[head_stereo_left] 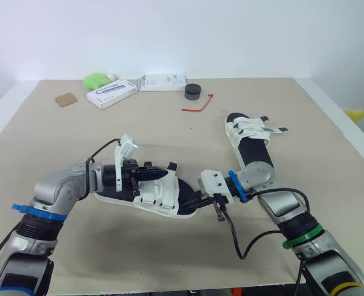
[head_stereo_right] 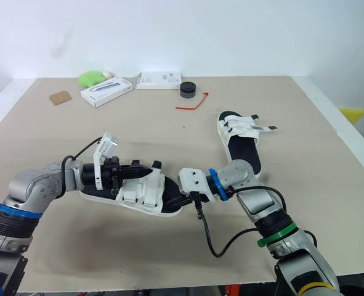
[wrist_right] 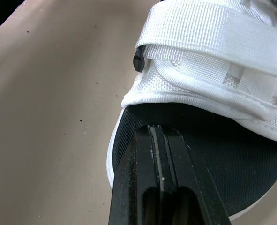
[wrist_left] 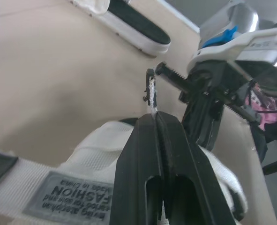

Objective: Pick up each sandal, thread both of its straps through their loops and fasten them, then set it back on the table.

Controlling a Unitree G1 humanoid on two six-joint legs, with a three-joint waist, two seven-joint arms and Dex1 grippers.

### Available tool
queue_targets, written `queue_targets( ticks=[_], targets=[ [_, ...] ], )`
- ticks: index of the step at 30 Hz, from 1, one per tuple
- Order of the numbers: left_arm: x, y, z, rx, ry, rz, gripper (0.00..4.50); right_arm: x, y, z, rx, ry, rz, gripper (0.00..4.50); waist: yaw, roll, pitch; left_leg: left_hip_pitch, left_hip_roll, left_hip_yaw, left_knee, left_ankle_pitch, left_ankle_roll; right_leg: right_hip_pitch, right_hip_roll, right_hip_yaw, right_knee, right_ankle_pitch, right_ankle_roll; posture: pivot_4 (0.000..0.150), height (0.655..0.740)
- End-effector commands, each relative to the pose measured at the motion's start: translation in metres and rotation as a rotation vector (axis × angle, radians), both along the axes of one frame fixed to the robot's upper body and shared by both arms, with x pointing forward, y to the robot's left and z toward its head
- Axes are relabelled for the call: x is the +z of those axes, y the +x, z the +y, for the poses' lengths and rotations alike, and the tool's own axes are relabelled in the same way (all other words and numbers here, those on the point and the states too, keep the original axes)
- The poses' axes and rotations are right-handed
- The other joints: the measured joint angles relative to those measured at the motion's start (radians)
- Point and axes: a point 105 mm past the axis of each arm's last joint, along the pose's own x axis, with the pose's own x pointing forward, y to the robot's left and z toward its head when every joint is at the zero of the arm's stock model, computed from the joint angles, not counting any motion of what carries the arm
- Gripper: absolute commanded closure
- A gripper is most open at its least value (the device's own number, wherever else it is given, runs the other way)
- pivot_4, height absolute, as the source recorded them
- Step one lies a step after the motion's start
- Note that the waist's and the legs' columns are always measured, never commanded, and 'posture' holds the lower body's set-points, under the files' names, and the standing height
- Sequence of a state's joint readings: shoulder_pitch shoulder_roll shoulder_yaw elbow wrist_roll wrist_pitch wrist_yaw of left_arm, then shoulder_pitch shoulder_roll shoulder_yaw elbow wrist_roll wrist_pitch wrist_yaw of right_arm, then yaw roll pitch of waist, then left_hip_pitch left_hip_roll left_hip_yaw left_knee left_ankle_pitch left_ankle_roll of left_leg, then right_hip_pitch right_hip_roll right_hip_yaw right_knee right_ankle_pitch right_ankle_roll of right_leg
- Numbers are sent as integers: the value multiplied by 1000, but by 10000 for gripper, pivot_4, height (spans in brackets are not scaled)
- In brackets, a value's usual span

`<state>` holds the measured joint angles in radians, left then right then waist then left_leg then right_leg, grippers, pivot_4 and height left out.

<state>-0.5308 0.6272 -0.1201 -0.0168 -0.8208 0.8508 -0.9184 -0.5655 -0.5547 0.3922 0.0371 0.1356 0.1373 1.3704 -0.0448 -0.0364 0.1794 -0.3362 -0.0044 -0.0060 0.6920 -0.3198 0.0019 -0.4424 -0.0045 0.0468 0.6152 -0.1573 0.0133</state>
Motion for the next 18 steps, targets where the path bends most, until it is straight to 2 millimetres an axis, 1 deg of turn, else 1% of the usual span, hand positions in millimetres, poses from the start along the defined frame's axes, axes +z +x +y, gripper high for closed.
queue_targets(
  ticks=[1, 5, 11, 15, 18],
  targets=[
    [1, 4, 1, 6, 18, -9, 44319, -3, -4, -2, 4, -20, 4, 45000, 0, 0, 0, 0, 0, 0, 0, 0, 0, 0, 0, 0, 0, 0, 0, 1500, 7400],
    [0, 5, 3, 20, 15, 1, 44319, -3, -5, -2, 1, -21, 5, 45000, 0, 0, 0, 0, 0, 0, 0, 0, 0, 0, -1, 0, 0, 0, 0, 1500, 7400],
    [-13, 11, 10, 77, 67, 24, 44319, -4, -6, -2, 3, -21, 8, 45000, 0, 0, 0, 0, 0, 0, 0, 0, 0, 0, -1, 0, 0, 0, 0, 1500, 7400],
    [-13, 14, 12, 100, 66, 29, 44319, -4, -5, -2, 2, -23, 8, 45000, 0, 0, 0, 0, 0, 0, 0, 0, 0, 0, 0, 0, 0, 0, 0, 1500, 7400],
    [-17, 16, 15, 114, 94, 28, 44319, -3, -5, -2, 4, -23, 7, 45000, 0, 0, 0, 1, 0, 0, 0, 0, 0, 0, 0, 0, 0, 1, 0, 1500, 7400]
  ],
)
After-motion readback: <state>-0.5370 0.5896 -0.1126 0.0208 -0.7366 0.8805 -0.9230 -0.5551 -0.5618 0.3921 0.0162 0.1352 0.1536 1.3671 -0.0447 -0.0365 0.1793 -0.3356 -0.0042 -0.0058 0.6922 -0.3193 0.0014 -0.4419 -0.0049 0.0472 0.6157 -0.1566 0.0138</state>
